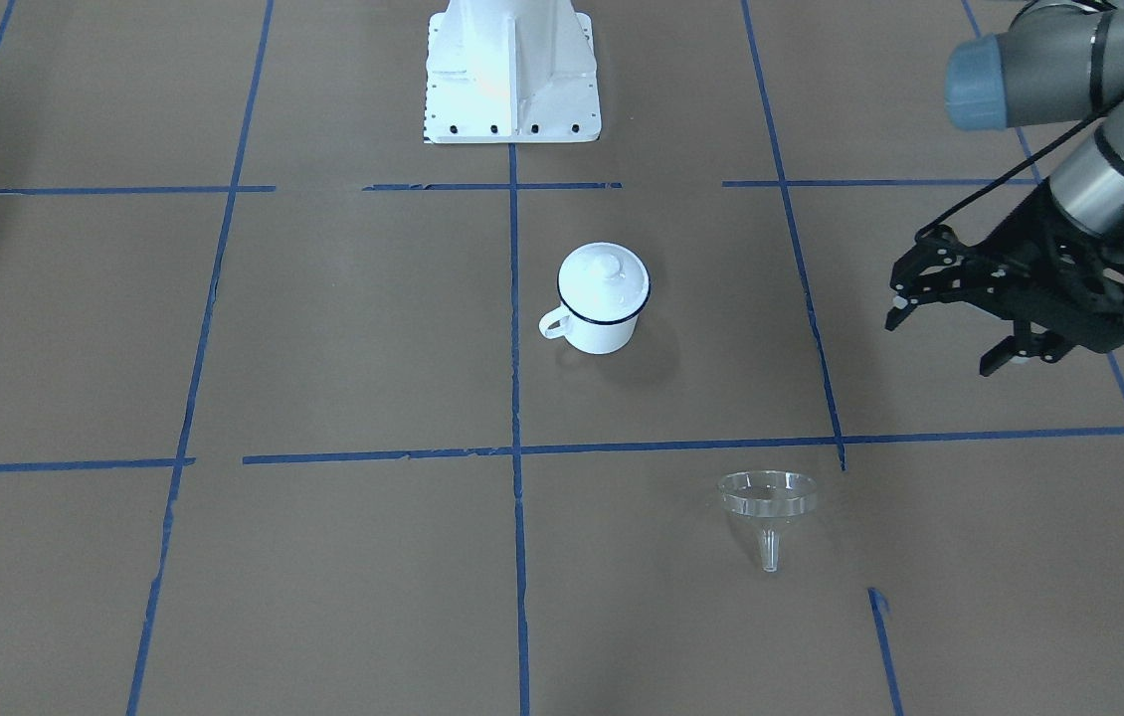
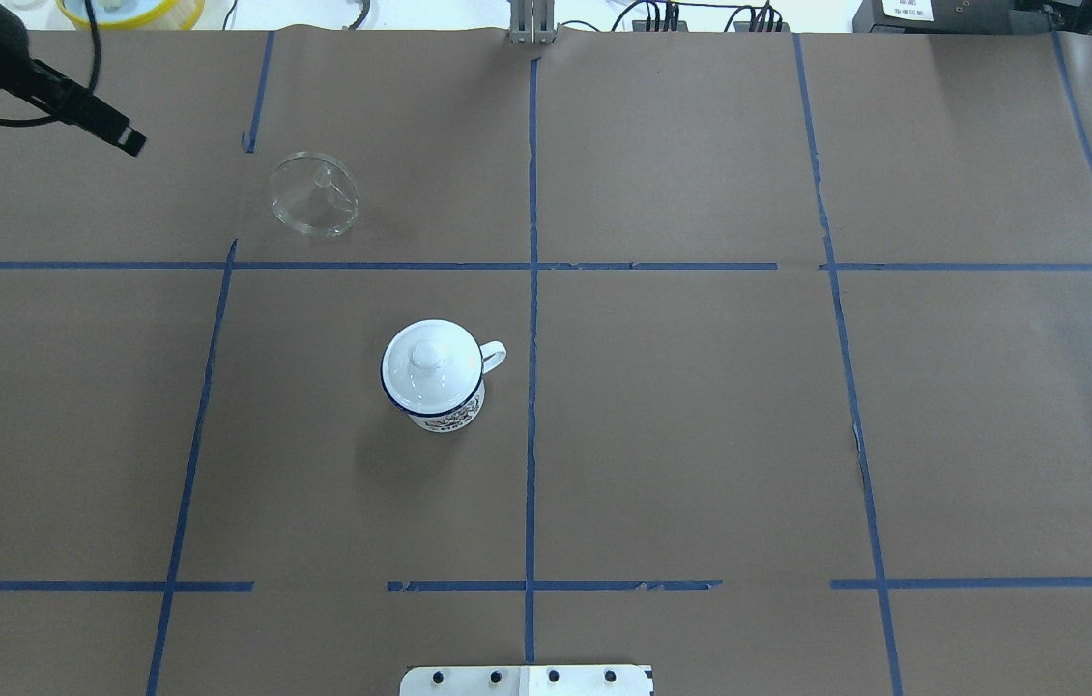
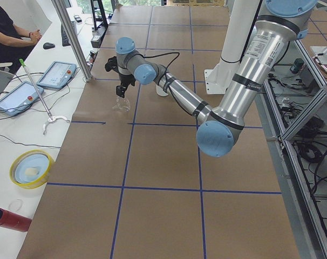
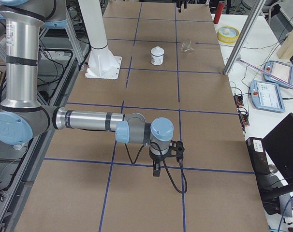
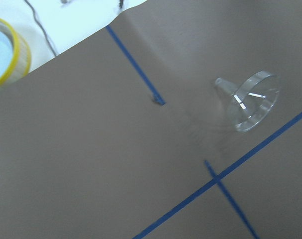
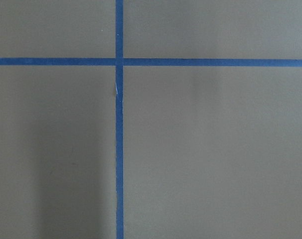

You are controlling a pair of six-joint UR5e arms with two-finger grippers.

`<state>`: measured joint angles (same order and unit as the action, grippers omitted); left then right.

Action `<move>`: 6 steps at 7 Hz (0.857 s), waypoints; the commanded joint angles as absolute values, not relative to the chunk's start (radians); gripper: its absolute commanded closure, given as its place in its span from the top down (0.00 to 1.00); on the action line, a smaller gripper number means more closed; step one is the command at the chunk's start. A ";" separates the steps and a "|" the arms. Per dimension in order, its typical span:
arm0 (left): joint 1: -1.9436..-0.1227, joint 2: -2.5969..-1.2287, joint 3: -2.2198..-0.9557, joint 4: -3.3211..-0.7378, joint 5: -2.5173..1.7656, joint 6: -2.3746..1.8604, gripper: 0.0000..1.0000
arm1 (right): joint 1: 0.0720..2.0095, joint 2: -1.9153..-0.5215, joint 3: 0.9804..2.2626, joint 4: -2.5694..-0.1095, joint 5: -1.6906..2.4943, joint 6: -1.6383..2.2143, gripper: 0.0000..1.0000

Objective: Place funnel on cup
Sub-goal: 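Move the left gripper over the white lid on the mug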

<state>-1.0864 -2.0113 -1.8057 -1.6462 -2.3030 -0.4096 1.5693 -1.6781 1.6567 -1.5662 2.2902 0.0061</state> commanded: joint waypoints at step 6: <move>-0.734 -2.273 -1.821 -1.387 -2.092 -0.944 1.00 | 1.569 -1.678 1.657 -1.566 2.290 0.006 1.00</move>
<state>-0.7896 -2.2299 -1.8283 -1.4399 -2.1698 -0.8777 1.5693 -1.6781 1.6567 -1.5662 2.2902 0.0061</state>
